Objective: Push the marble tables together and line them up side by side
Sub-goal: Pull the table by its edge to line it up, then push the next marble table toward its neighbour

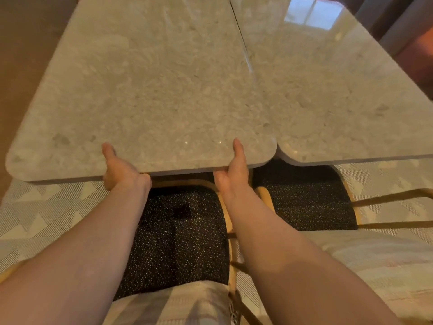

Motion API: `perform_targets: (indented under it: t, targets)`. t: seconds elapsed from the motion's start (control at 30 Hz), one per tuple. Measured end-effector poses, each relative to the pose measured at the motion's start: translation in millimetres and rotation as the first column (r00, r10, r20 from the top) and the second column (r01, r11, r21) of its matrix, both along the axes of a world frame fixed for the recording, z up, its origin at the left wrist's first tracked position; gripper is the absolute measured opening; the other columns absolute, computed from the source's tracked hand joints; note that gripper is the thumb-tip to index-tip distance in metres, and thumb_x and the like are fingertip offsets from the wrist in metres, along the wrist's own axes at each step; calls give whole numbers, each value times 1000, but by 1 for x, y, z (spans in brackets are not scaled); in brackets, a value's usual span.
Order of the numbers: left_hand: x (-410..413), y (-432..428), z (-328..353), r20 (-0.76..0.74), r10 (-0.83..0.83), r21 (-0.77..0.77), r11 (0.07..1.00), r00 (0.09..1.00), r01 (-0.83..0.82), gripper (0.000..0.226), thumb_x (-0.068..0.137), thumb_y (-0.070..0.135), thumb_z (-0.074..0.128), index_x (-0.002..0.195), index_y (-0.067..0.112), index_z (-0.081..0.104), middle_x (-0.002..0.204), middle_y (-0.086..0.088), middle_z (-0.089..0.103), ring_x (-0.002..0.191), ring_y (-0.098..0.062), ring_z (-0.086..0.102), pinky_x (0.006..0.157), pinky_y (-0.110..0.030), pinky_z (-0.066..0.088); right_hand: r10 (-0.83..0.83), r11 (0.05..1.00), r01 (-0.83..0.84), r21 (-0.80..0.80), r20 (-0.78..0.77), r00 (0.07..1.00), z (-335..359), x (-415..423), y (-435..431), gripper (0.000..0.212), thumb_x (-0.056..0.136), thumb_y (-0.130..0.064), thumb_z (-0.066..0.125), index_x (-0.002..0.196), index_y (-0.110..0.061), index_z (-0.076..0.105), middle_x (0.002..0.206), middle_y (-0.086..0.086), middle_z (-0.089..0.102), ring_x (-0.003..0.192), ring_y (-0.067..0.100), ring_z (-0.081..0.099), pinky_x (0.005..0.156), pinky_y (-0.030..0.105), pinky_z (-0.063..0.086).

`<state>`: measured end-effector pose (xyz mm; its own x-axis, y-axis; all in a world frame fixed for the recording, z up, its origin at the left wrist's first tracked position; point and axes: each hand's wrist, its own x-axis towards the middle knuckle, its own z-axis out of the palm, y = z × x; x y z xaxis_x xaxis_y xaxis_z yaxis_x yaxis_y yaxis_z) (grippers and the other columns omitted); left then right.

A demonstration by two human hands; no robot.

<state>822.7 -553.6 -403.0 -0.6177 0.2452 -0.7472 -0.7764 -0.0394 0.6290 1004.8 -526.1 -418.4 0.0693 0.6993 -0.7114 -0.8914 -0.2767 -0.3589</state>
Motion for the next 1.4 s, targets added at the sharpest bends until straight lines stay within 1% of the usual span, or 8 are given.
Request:
perform_targets:
  t: [0.3, 0.4, 0.47, 0.57, 0.67, 0.83, 0.9, 1.4]
  targets:
    - [14, -21, 19, 20, -208, 141, 969, 978, 203, 64, 97, 58, 70, 148, 23, 57, 148, -7, 66, 131, -24, 68, 116, -44, 54, 289, 953, -282, 107, -56, 956, 12, 19, -20, 70, 99, -47, 69, 157, -12, 48, 151, 19, 63, 140, 36, 61, 123, 53, 44]
    - [48, -55, 43, -44, -332, 155, 930, 942, 334, 86, 98, 64, 65, 164, 18, 35, 164, -12, 48, 152, -28, 49, 128, -45, 38, 603, 788, -607, 103, 69, 794, 32, 23, -54, 102, 94, -72, 56, 161, 2, 34, 158, 26, 53, 147, 37, 53, 128, 51, 36]
    - [68, -81, 72, -197, -386, 175, 891, 901, 419, 88, 99, 67, 60, 166, 19, 31, 170, -11, 38, 159, -28, 38, 129, -44, 35, 695, 674, -731, 109, 243, 677, 62, 27, -75, 113, 81, -79, 56, 155, 6, 44, 145, 22, 64, 138, 34, 62, 125, 49, 42]
    - [89, -111, 140, -567, -350, 300, 755, 745, 583, 75, 90, 74, 65, 149, 30, 54, 158, 4, 57, 152, -18, 50, 123, -38, 42, 476, 664, -680, 310, 526, 705, 133, 42, -95, 105, 71, -83, 57, 145, -9, 58, 132, 2, 73, 134, 22, 67, 124, 44, 44]
    - [105, -134, 218, -828, -166, 363, 569, 535, 738, 77, 72, 82, 75, 133, 36, 63, 151, 8, 61, 147, -17, 57, 119, -38, 49, 101, 580, -598, 553, 680, 726, 218, 73, -118, 99, 73, -87, 58, 147, -21, 55, 145, -2, 67, 143, 16, 60, 121, 29, 45]
    - [134, -193, 314, -959, -6, 272, 265, 284, 925, 78, 72, 86, 71, 132, 38, 57, 159, 5, 48, 152, -24, 50, 124, -48, 42, -347, 368, -667, 647, 762, 547, 318, 132, -199, 105, 83, -92, 45, 151, -12, 45, 158, 11, 52, 151, 26, 50, 126, 44, 41]
    - [147, -224, 335, -979, 18, 203, 163, 203, 966, 80, 74, 87, 69, 136, 38, 55, 161, 2, 46, 155, -28, 45, 125, -49, 40, -449, 322, -696, 641, 751, 484, 343, 155, -238, 102, 87, -88, 46, 152, -9, 43, 155, 8, 52, 150, 24, 51, 122, 38, 43]
    - [441, -267, 397, -983, 19, 157, -413, 180, 897, 77, 78, 82, 70, 141, 38, 57, 159, 5, 52, 152, -29, 50, 124, -49, 39, -750, 503, -469, 726, 636, 180, 401, 439, -385, 100, 90, -85, 49, 152, -7, 40, 157, 14, 50, 151, 36, 49, 124, 46, 39]
